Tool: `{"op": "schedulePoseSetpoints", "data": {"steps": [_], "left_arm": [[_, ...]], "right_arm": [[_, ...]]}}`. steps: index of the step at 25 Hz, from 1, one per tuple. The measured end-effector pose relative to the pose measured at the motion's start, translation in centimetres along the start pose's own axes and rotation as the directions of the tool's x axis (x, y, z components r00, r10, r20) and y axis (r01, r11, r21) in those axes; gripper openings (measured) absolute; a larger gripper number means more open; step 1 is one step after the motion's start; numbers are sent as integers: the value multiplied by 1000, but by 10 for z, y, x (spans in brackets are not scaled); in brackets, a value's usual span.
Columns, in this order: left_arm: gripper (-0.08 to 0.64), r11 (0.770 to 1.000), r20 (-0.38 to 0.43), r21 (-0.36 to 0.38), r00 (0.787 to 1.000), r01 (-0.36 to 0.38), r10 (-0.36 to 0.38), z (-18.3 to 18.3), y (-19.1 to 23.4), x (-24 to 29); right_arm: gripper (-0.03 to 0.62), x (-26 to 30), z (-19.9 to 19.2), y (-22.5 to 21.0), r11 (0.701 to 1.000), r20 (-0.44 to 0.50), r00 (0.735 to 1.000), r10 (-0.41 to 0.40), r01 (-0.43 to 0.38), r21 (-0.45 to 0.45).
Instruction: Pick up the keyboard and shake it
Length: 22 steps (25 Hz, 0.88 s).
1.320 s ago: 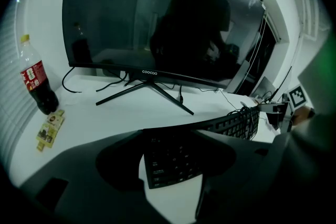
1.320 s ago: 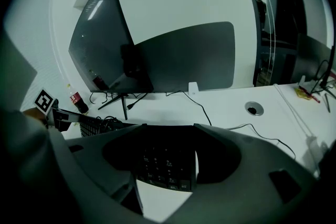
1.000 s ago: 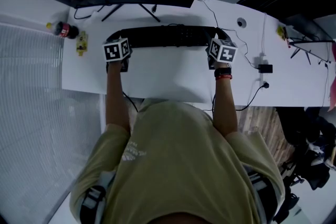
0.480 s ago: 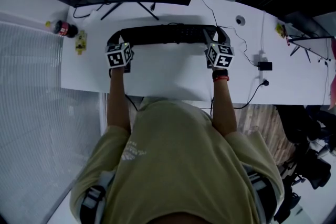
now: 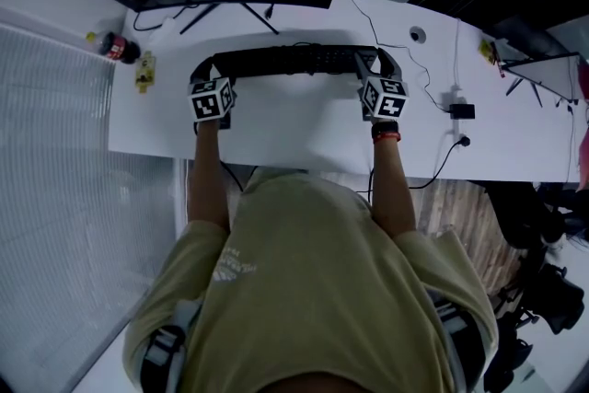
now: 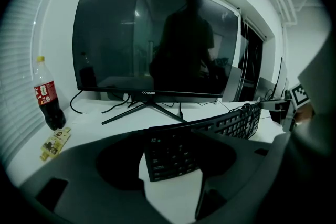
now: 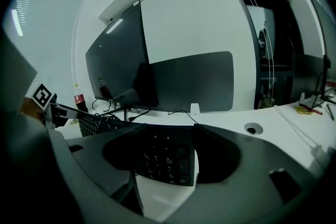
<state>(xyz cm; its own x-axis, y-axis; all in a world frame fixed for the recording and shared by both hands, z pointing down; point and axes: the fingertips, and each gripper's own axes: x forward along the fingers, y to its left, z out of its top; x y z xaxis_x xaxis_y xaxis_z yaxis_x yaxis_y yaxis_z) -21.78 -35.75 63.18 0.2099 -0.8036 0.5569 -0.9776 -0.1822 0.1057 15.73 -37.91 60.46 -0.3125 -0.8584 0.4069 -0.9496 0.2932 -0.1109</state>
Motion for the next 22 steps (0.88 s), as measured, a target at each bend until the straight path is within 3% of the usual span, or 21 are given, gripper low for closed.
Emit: {"op": "schedulePoseSetpoints", "data": {"steps": [22], "left_arm": [[278,1000,-19,12,999,-25,26,-37,-13,-47]], "right_arm": [[285,-61,-28,18,999,-12,1000,23,-23,-31]]}}
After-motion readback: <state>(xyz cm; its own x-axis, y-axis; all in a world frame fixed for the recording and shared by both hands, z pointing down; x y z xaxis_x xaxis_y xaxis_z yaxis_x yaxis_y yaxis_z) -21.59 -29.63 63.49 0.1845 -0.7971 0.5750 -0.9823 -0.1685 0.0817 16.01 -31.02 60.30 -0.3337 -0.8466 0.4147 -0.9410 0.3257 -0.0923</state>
